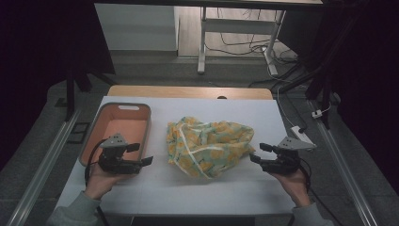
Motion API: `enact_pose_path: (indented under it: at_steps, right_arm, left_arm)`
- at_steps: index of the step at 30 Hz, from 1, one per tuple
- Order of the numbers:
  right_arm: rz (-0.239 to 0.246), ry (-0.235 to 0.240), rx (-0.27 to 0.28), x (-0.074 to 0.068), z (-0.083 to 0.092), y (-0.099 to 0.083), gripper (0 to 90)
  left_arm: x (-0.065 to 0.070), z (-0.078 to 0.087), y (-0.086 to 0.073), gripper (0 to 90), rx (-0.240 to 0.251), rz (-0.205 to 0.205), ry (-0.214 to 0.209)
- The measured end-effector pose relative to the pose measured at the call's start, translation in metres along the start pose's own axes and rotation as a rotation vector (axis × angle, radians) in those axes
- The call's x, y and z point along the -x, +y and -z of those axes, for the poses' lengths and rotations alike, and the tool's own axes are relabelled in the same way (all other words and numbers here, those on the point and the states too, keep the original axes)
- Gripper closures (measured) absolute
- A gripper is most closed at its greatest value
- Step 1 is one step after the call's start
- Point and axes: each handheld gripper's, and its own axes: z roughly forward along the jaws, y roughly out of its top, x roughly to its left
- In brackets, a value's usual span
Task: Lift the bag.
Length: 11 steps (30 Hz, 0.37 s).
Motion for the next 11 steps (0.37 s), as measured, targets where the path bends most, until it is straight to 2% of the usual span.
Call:
enact_pose_path:
  at_steps: [2,11]
  right_arm:
    - [0.0,0.006,-0.003,0.0001,-0.0012,-0.0006,35.8]
    - [0.039,-0.019,-0.015,-0.0033,-0.0017,-0.0009,35.9]
  left_arm:
    - [-0.0002,-0.0006,0.0,22.7,0.0,0.003,-0.001]
    - [0.0,-0.0021,-0.0012,22.7,-0.002,0.006,-0.008]
